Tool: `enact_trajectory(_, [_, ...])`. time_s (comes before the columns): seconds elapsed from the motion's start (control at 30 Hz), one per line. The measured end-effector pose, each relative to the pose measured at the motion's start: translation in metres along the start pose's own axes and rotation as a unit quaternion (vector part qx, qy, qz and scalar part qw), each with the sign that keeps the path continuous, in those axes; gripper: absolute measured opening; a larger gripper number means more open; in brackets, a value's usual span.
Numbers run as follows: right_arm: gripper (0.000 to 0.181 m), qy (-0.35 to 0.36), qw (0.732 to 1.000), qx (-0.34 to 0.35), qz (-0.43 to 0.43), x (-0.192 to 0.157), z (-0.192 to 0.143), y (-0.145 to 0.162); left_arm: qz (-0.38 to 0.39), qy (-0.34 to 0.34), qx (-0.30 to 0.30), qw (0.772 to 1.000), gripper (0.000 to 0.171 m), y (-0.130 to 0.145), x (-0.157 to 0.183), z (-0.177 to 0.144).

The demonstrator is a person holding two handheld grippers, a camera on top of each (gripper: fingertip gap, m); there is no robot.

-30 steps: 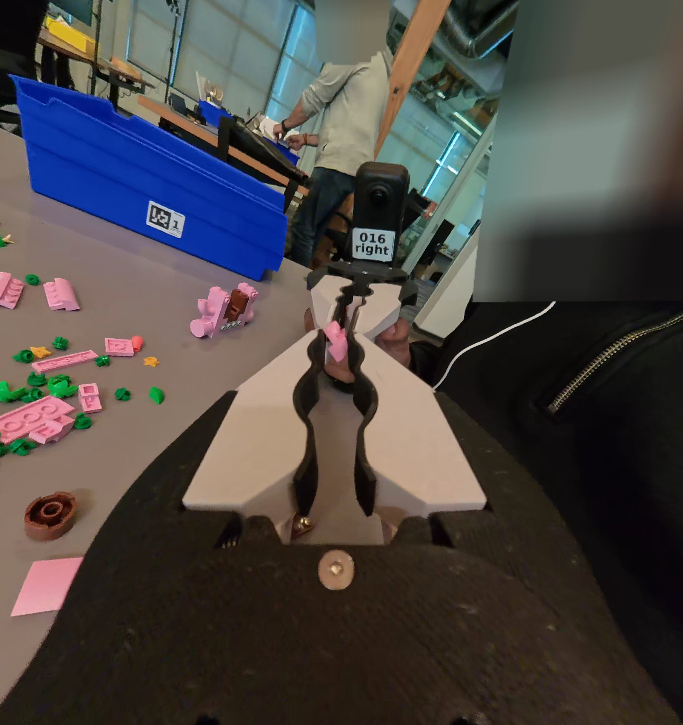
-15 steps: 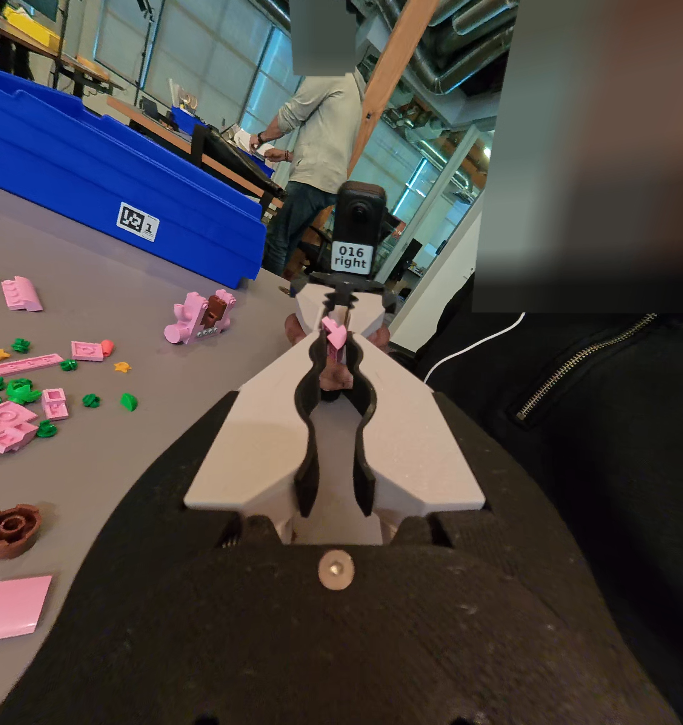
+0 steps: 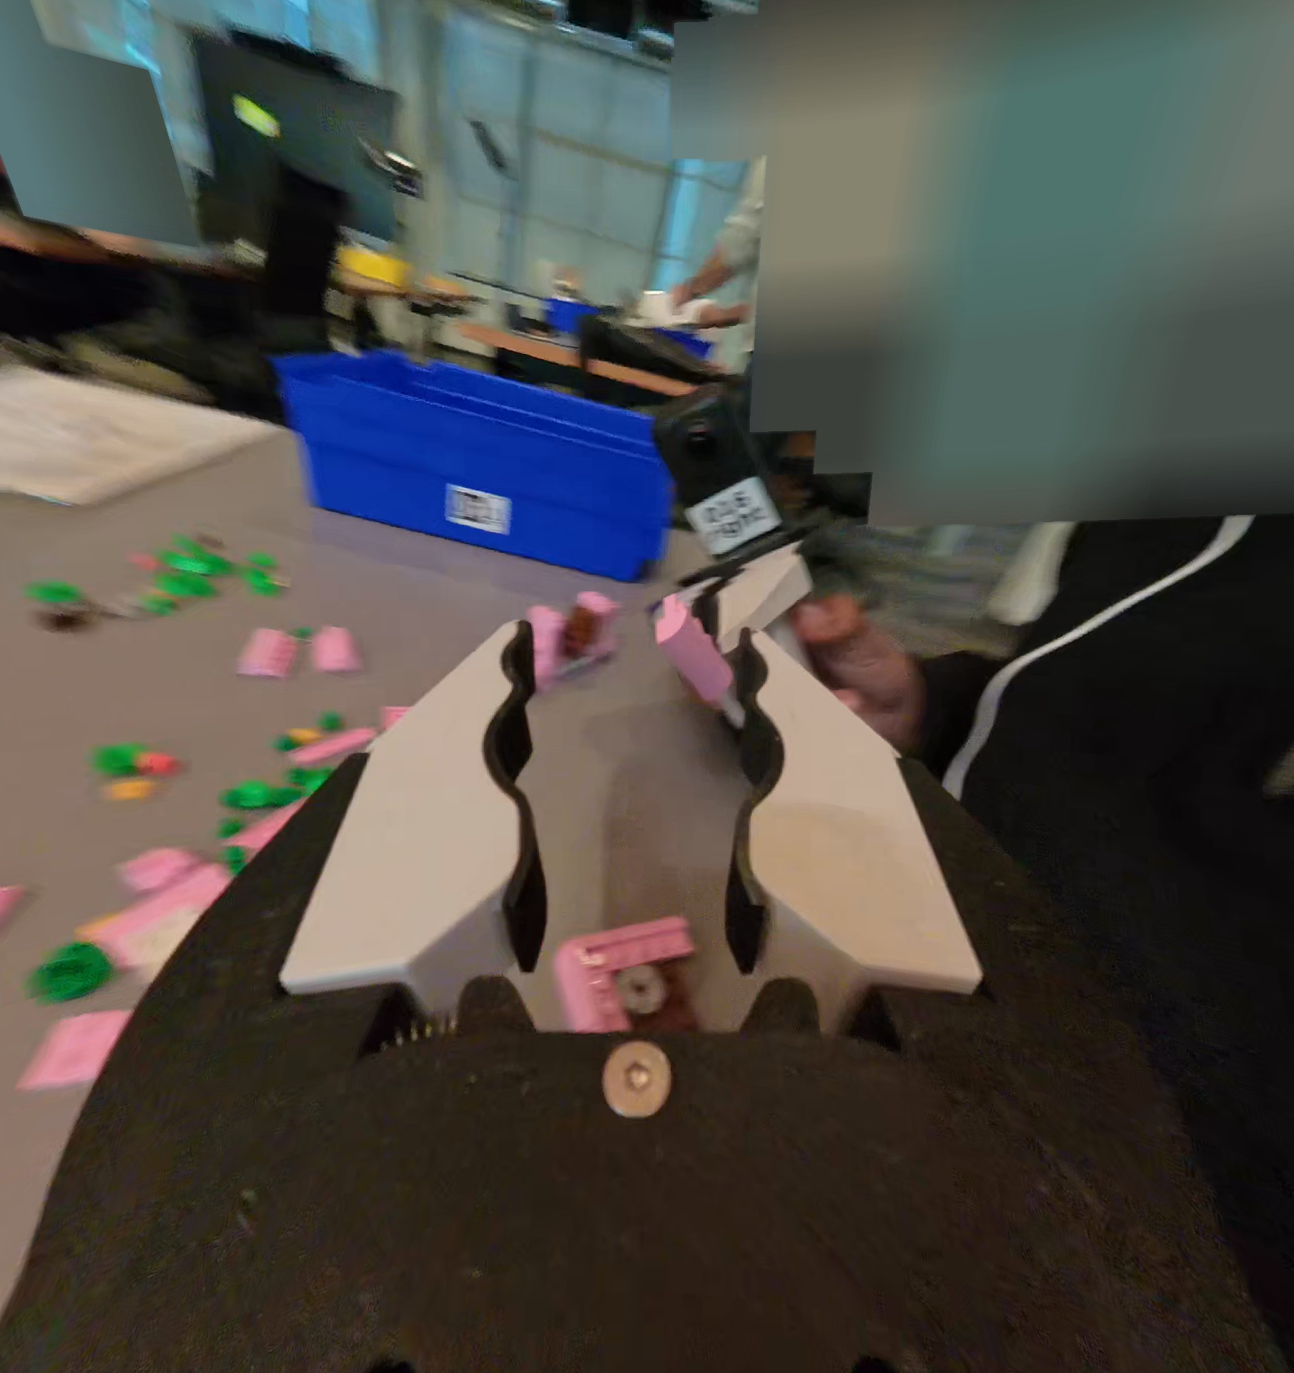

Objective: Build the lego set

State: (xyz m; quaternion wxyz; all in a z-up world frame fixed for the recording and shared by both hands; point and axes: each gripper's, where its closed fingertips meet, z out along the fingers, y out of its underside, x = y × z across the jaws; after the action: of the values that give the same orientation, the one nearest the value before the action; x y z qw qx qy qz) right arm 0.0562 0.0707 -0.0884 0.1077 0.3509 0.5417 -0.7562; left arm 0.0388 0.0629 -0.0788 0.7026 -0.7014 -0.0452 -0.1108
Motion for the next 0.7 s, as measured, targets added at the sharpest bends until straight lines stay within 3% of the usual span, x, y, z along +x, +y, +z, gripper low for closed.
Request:
enact_trajectory(0.13, [0.002, 0.018, 0.998, 0.029, 0.048, 0.013, -0.004, -0.006, 0.100, -0.075, -0.061, 0.990, 0.061, 0.016, -0.005, 0.008])
enact_trajectory(0.33, [0.002, 0.043, 0.991, 0.037, 0.118, 0.026, -0.003, -0.004, 0.224, -0.149, -0.123, 0.955, 0.052, 0.029, -0.011, 0.014])
enact_trajectory(0.53, [0.003, 0.044, 0.987, 0.028, 0.153, 0.029, 0.001, 0.002, 0.264, -0.167, -0.144, 0.939, 0.033, 0.035, -0.012, 0.017])
enact_trajectory(0.7, [0.003, 0.046, 0.987, 0.022, 0.155, 0.029, 0.002, 0.005, 0.263, -0.164, -0.150, 0.939, 0.032, 0.037, -0.011, 0.015])
